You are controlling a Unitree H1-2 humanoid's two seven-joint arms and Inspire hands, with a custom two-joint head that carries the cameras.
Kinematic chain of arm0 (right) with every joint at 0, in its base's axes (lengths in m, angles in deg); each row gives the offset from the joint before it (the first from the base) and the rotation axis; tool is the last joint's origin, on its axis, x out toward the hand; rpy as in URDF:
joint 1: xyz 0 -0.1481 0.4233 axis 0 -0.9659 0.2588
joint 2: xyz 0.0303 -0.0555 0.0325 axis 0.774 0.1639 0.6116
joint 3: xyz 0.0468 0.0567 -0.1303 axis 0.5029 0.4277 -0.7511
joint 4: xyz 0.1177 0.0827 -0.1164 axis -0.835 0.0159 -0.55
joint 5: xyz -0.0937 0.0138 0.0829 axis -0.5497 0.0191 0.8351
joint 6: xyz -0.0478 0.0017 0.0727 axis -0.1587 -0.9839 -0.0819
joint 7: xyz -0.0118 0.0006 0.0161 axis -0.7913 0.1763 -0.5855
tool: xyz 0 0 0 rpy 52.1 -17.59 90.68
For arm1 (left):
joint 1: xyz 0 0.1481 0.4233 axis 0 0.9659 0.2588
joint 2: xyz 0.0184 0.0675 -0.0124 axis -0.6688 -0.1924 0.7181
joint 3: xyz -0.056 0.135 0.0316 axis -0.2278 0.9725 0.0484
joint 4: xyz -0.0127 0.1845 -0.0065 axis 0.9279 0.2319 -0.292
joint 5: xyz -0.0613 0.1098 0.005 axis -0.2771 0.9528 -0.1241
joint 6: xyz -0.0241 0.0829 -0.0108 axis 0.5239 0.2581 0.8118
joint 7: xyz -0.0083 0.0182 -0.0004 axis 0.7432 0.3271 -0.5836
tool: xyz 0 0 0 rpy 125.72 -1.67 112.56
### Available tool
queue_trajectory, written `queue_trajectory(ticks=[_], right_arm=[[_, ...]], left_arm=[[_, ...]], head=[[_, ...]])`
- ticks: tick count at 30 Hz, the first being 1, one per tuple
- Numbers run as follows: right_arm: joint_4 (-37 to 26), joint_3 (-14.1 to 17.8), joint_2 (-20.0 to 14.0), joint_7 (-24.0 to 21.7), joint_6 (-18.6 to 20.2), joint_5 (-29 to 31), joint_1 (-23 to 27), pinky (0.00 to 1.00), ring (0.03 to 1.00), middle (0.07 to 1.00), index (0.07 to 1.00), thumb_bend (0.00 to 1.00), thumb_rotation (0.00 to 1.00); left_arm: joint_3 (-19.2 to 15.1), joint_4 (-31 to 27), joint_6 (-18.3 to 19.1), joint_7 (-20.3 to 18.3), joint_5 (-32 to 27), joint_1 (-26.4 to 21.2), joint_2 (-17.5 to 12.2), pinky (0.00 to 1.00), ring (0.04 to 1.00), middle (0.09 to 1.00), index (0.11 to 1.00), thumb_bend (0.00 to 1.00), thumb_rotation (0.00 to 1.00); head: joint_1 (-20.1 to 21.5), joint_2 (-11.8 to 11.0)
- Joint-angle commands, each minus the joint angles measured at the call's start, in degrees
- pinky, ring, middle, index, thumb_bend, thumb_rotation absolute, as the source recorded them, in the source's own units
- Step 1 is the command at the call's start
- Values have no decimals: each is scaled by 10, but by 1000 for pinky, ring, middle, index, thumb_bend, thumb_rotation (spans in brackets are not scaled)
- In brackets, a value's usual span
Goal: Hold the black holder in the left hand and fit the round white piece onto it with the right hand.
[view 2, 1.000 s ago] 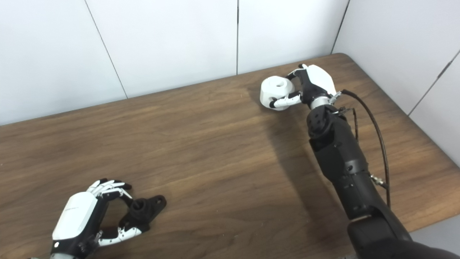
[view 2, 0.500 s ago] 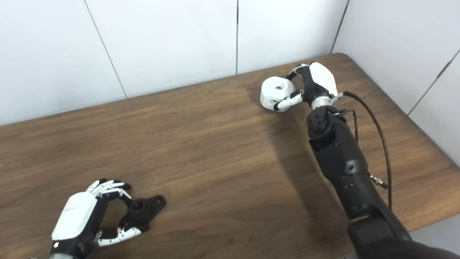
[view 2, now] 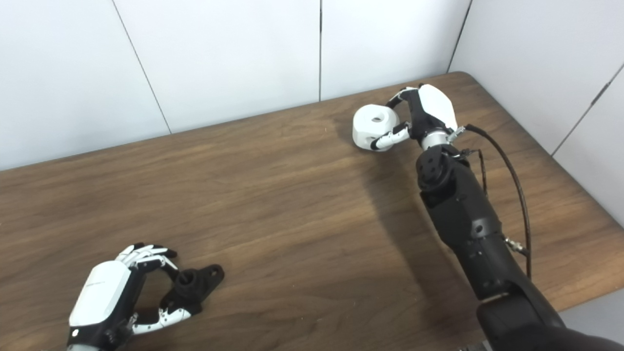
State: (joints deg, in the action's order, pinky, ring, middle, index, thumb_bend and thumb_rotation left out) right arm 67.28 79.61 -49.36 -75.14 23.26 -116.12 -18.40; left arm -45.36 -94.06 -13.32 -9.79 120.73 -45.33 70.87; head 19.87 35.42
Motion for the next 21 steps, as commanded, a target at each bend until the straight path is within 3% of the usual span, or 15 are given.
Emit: queue_trajectory(ticks=[1, 15, 21], right_arm=[[-51, -1, -20, -27, 5, -16, 24, 1000, 962, 871, 486, 523, 138], [-279, -20, 30, -318, 8, -143, 23, 1000, 953, 861, 484, 525, 140], [-327, -47, 33, -369, 7, -137, 25, 1000, 946, 855, 483, 525, 142]], left_arm=[[-1, -2, 0, 4, 7, -2, -4, 923, 830, 755, 485, 521, 46], [3, 2, 4, 8, 14, 1, 8, 963, 850, 771, 485, 521, 47], [9, -1, 10, 6, 20, 1, 14, 988, 863, 778, 486, 521, 48]], head=[[-7, 2], [-88, 25], [-133, 43]])
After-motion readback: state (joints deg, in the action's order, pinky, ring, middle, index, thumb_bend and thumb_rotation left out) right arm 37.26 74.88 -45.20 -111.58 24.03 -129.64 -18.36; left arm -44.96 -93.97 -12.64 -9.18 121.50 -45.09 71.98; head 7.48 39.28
